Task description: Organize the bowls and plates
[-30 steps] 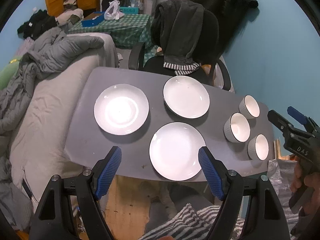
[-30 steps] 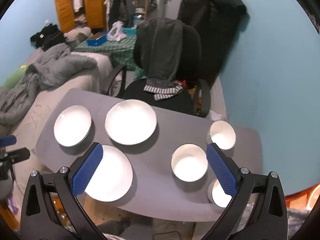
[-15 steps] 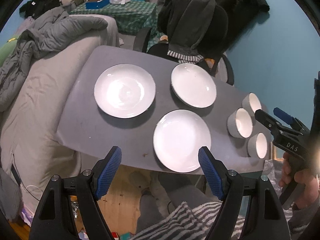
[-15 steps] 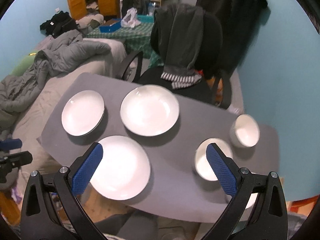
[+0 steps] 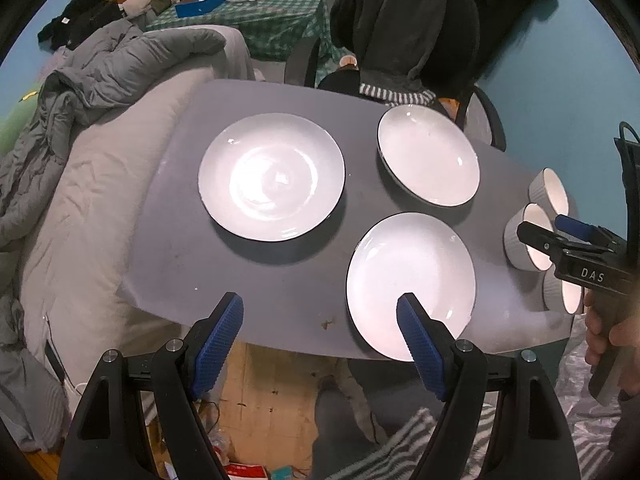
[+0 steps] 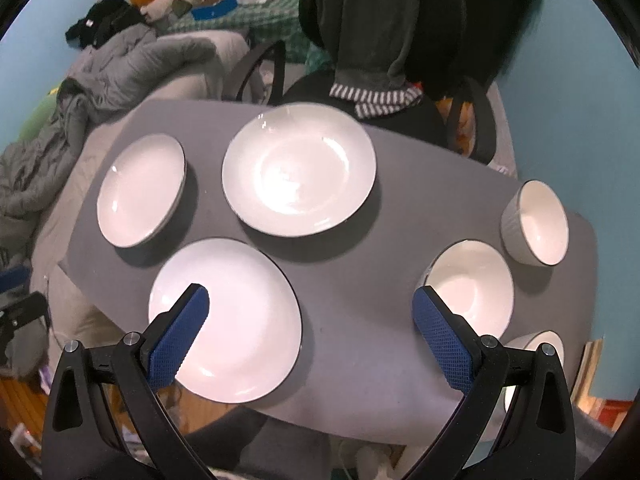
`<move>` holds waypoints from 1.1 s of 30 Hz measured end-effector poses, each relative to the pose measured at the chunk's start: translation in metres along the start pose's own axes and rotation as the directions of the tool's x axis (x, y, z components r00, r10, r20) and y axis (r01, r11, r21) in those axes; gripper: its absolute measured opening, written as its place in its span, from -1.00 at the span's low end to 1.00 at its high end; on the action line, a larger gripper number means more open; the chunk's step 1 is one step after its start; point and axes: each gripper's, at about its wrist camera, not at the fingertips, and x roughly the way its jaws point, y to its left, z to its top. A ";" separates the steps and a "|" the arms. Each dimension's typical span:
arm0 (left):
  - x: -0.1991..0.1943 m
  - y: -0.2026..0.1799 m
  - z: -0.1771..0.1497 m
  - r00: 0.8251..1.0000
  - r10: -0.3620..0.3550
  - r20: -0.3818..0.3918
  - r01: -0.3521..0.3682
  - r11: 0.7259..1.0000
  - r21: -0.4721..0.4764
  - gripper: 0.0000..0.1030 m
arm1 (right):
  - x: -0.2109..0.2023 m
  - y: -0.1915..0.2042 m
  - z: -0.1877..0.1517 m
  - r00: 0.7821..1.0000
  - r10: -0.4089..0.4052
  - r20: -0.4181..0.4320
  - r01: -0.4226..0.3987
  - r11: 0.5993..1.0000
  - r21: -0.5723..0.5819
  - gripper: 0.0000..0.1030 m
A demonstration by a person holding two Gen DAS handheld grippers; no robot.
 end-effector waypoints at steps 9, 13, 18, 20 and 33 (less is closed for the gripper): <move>0.048 -0.013 -0.003 0.998 0.023 -0.061 -0.022 1.000 0.012 0.56 | 0.039 -0.004 -0.002 0.996 0.019 -0.083 -0.020 1.000 -0.017 0.97; 0.070 -0.016 -0.009 0.994 0.038 -0.099 -0.036 0.999 0.020 0.56 | 0.060 -0.003 -0.004 0.993 0.029 -0.116 -0.034 0.999 -0.036 0.96; 0.087 -0.015 -0.014 0.992 0.020 -0.125 -0.022 1.000 -0.015 0.56 | 0.081 0.001 -0.009 0.986 0.042 -0.162 -0.049 0.998 -0.042 0.85; 0.096 -0.014 -0.016 0.988 0.011 -0.153 -0.017 0.999 -0.037 0.56 | 0.090 0.002 -0.013 0.983 0.046 -0.177 -0.056 0.997 -0.049 0.81; 0.127 -0.016 -0.026 0.972 -0.045 -0.230 0.028 0.997 -0.076 0.31 | 0.119 0.001 -0.032 0.961 0.054 -0.272 -0.083 0.992 -0.096 -0.10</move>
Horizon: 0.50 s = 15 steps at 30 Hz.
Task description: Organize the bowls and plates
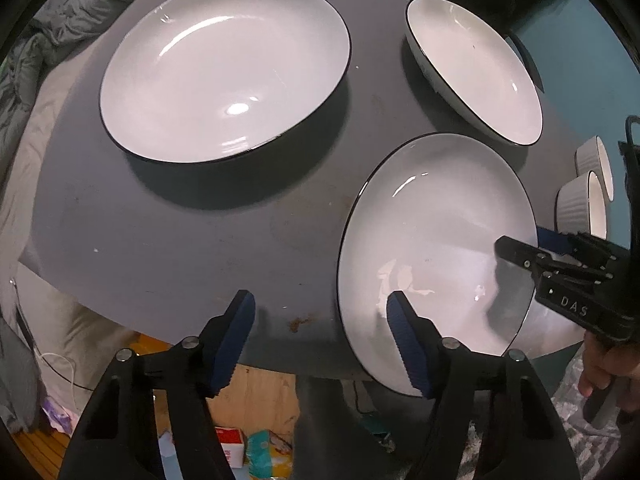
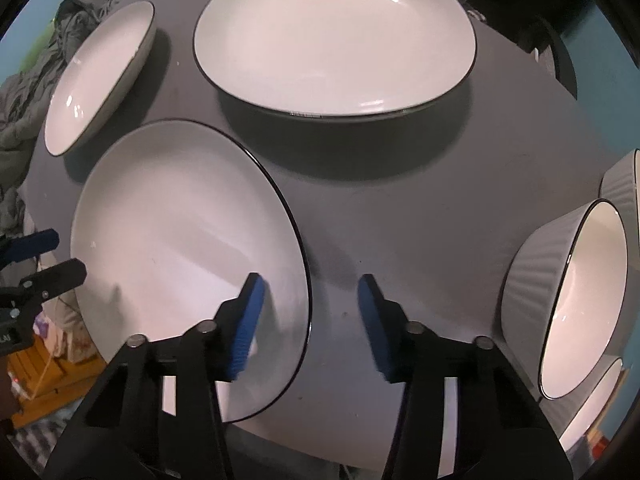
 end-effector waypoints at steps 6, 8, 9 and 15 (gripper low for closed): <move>0.006 0.000 0.004 1.000 -0.014 -0.026 0.014 1.000 -0.018 0.03 | -0.003 -0.008 0.000 0.998 0.061 -0.005 -0.061 0.998 -0.001 -0.47; 0.008 -0.001 0.005 0.999 -0.019 -0.043 0.019 1.000 -0.014 -0.14 | -0.003 -0.011 0.001 0.998 0.068 -0.008 -0.068 0.998 -0.004 -0.48; 0.009 -0.001 0.005 0.999 -0.022 -0.049 0.021 1.000 -0.012 -0.27 | -0.003 -0.014 0.002 0.997 0.077 -0.010 -0.077 0.997 -0.005 -0.49; 0.014 -0.010 0.002 0.997 -0.040 -0.070 0.041 0.999 0.008 -0.49 | -0.005 -0.017 0.009 0.991 0.126 -0.034 -0.125 0.992 0.028 -0.50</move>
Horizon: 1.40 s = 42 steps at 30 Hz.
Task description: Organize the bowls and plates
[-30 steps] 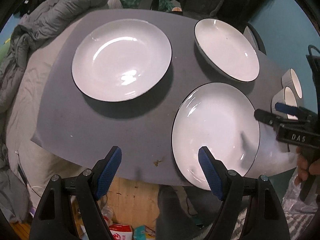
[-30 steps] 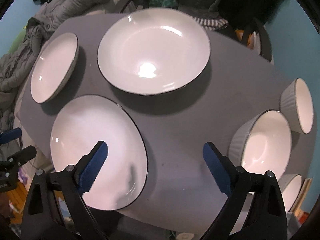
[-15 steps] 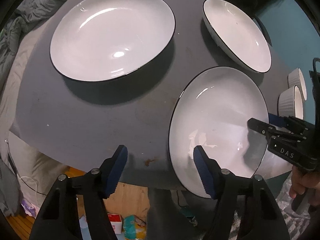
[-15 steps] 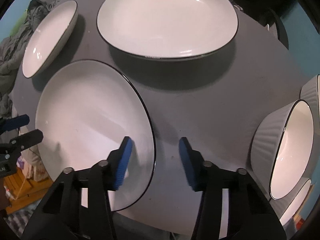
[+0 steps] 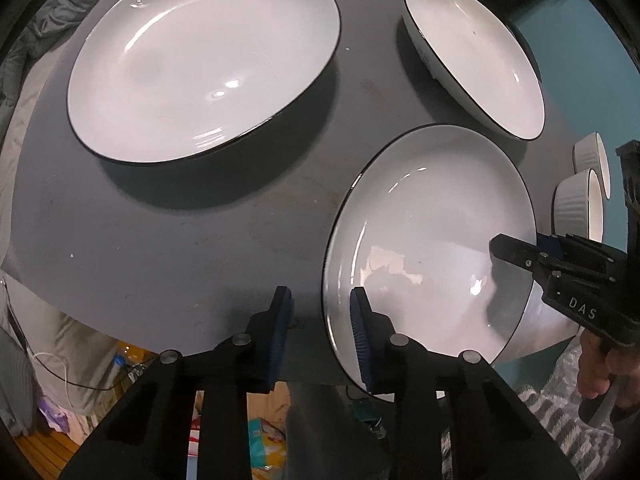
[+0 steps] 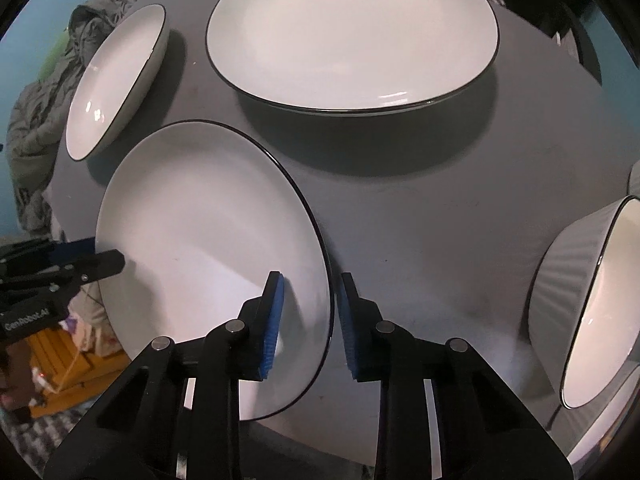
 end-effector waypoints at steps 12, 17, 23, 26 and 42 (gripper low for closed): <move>0.000 0.001 0.016 0.999 -0.031 -0.044 0.032 0.999 0.011 -0.75 | -0.002 -0.034 0.025 0.993 0.101 -0.060 -0.098 0.993 0.064 -0.57; 0.005 0.003 0.027 0.997 -0.028 -0.068 0.029 1.000 0.007 -0.75 | 0.002 -0.044 0.033 0.988 0.130 -0.082 -0.124 0.990 0.068 -0.59; 0.006 0.007 0.029 0.997 -0.033 -0.072 0.033 0.999 0.001 -0.75 | 0.004 -0.034 0.035 0.990 0.096 -0.104 -0.096 0.995 0.007 -0.59; 0.006 0.009 0.028 0.997 -0.030 -0.076 0.030 1.000 -0.005 -0.75 | 0.005 -0.034 0.040 0.989 0.092 -0.118 -0.093 0.996 -0.004 -0.67; 0.006 0.015 0.028 0.996 -0.042 -0.081 0.039 0.998 -0.042 -0.76 | 0.003 -0.043 0.041 0.986 0.112 -0.120 -0.106 0.993 0.061 -0.68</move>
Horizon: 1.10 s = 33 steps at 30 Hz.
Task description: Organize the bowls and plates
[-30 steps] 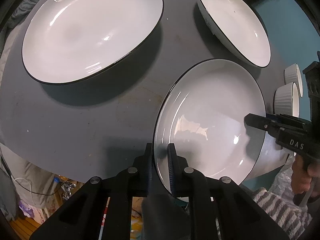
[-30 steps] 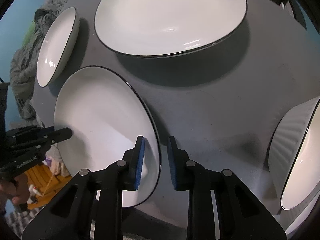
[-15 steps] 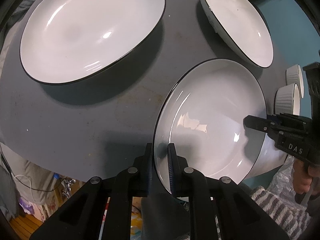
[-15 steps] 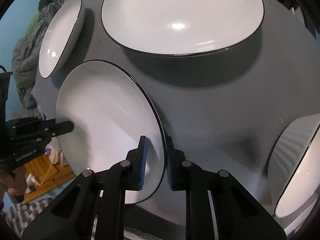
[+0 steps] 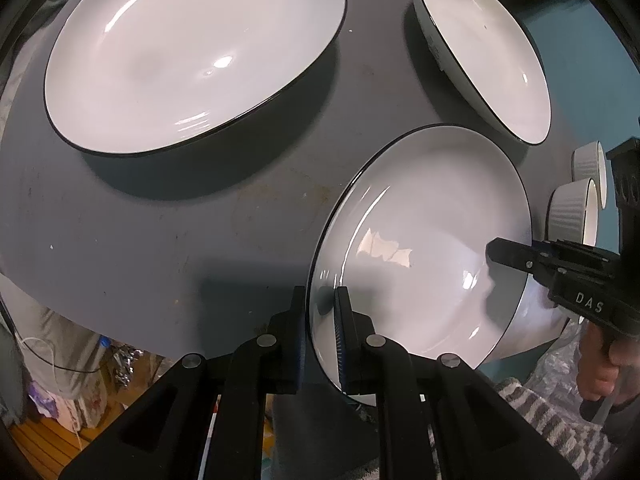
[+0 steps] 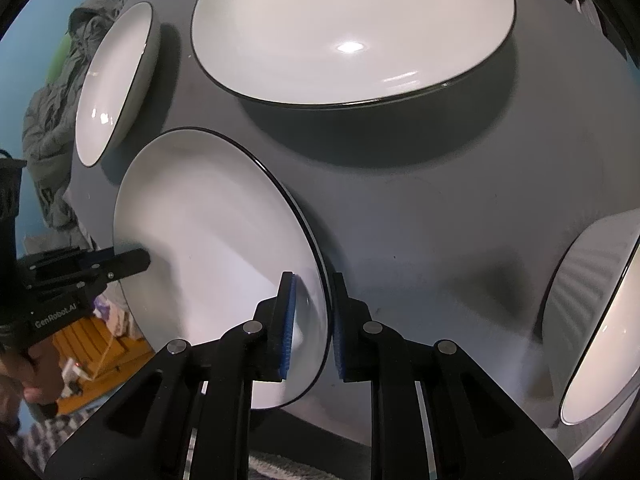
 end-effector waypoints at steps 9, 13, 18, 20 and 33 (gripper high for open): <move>-0.003 0.002 -0.001 1.000 0.000 0.008 0.000 1.000 0.000 -0.77 | 0.008 -0.002 -0.011 1.000 0.018 0.020 -0.019 1.000 0.015 -0.69; -0.006 -0.001 -0.003 0.999 0.047 0.010 -0.047 0.998 0.034 -0.75 | 0.007 0.000 -0.016 1.000 0.005 0.006 -0.006 1.000 0.017 -0.69; -0.009 0.001 -0.005 0.999 0.035 0.013 -0.035 0.999 0.022 -0.76 | 0.001 -0.002 -0.012 1.000 0.011 0.009 -0.012 0.999 0.036 -0.69; -0.013 0.001 -0.005 0.999 0.036 0.018 -0.037 0.999 0.028 -0.75 | -0.002 -0.003 -0.009 1.000 0.010 0.013 -0.010 0.999 0.037 -0.69; -0.045 -0.008 0.011 0.999 0.000 0.050 -0.003 0.998 0.065 -0.76 | -0.031 -0.016 -0.009 0.997 0.004 0.073 -0.010 0.997 0.075 -0.69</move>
